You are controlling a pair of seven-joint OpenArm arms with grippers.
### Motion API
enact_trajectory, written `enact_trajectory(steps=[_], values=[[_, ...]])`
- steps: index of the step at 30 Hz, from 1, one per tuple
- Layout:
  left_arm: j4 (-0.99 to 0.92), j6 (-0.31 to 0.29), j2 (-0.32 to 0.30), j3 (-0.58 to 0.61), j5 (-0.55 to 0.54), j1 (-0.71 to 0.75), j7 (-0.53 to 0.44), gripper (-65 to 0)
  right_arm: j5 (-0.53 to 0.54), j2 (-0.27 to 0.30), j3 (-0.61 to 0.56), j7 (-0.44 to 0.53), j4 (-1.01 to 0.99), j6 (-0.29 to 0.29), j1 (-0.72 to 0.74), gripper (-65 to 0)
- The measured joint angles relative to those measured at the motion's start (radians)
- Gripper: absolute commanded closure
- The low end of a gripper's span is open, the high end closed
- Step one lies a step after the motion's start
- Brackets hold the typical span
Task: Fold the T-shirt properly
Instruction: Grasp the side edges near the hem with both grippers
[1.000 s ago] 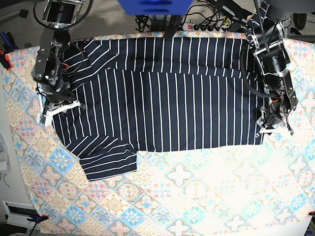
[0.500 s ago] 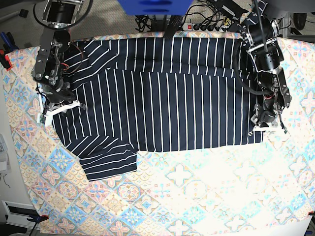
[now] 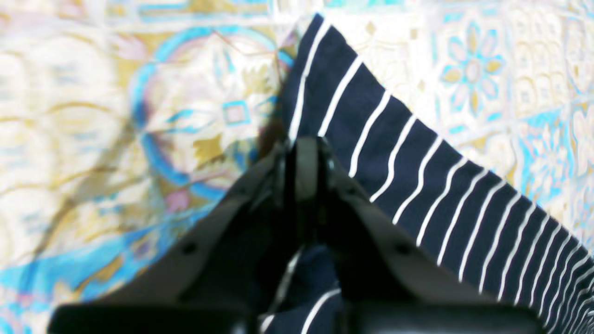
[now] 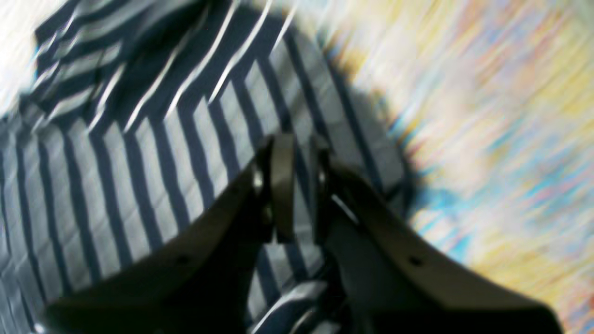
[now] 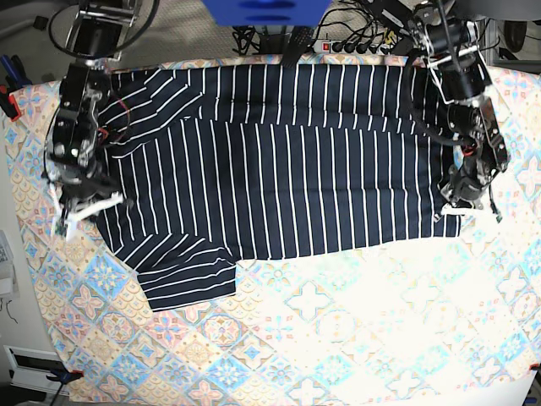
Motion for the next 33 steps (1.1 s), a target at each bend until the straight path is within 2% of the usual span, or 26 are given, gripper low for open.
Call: enact_trajectory(steps=[2, 7, 9, 13, 20, 23, 24, 27, 29, 33], values=[[0.043, -0.005, 0.0, 0.001, -0.002, 0.023, 0.017, 0.0, -0.011, 0.002, 0.0, 0.002, -0.037, 0.0, 0.034, -7.8], [0.101, -0.005, 0.0, 0.0, -0.002, 0.066, 0.021, 0.0, -0.018, 0.042, -0.043, -0.011, -0.204, -0.002, 0.139, -25.0], [0.102, -0.005, 0.0, -0.002, -0.002, 0.073, 0.023, 0.0, -0.012, 0.057, -0.077, -0.003, -0.265, 0.003, 0.19, -28.4], [0.104, -0.008, 0.0, -0.003, -0.004, 0.09, 0.021, 0.0, -0.01, 0.096, -0.166, 0.035, -0.407, 0.007, 0.286, -28.5], [0.199, -0.003, 0.011, -0.003, -0.001, 0.145, 0.024, 0.0, -0.009, 0.176, -0.269, 0.219, -0.699, 0.0, 0.389, -28.5], [0.208, -0.008, 0.02, 0.0, -0.005, 0.145, 0.023, 0.0, -0.01, 0.182, -0.331, 0.273, -0.795, 0.002, 0.426, -28.5], [0.208, -0.007, 0.022, 0.0, -0.004, 0.145, 0.024, 0.0, -0.011, 0.181, -0.347, 0.29, -0.814, 0.014, 0.433, -28.5], [0.207, -0.005, 0.021, -0.001, -0.003, 0.148, 0.024, 0.0, -0.011, 0.177, -0.367, 0.302, -0.83, 0.117, 0.434, -28.5], [0.207, -0.005, 0.022, -0.001, -0.002, 0.147, 0.024, 0.0, -0.011, 0.174, -0.369, 0.301, -0.836, 0.155, 0.433, -28.5], [0.207, -0.004, 0.021, -0.001, -0.001, 0.147, 0.024, 0.0, -0.011, 0.18, -0.369, 0.303, -0.843, 0.158, 0.433, -28.5]])
